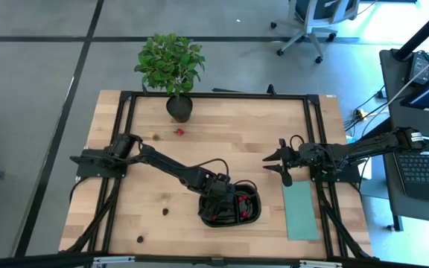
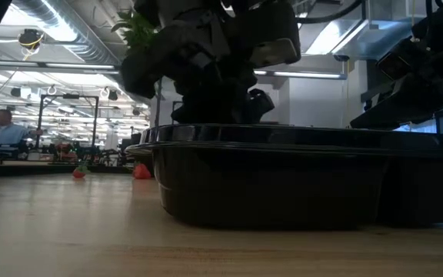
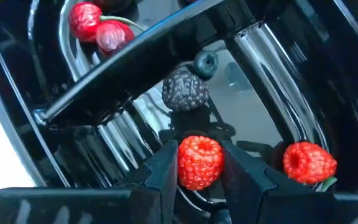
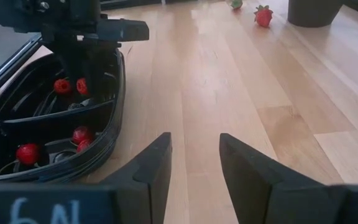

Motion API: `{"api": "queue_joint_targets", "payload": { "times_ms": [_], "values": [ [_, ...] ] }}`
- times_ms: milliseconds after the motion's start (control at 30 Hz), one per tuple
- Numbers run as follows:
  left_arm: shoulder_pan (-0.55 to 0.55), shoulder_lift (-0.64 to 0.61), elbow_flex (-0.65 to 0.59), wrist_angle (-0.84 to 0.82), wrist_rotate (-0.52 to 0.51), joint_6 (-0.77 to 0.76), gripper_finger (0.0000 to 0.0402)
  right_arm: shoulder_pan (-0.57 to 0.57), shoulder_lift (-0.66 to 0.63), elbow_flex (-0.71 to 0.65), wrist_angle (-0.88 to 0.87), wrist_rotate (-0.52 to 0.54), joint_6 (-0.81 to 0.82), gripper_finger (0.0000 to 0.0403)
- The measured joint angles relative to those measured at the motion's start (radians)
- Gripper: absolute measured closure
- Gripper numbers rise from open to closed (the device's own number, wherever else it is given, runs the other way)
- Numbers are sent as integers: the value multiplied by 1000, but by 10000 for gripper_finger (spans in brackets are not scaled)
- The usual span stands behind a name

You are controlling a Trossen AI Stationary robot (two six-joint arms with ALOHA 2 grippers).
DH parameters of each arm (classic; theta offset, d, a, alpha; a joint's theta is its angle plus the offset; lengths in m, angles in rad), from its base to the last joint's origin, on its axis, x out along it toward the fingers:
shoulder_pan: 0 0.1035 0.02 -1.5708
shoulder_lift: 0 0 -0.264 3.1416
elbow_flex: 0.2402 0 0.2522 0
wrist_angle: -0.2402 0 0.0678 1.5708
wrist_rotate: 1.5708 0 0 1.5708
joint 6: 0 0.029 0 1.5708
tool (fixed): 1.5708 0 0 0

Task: Pick and placing Produce into tupperware
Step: Put the raspberry into the left side of the black container

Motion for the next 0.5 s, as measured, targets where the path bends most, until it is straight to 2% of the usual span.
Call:
{"api": "queue_joint_targets", "payload": {
  "times_ms": [333,500],
  "values": [
    [0,0,0,0,0,1,300,0,0,0,-2,0,0,265],
    [0,0,0,-1,-1,0,278,0,0,0,-2,0,0,265]
  ]
}}
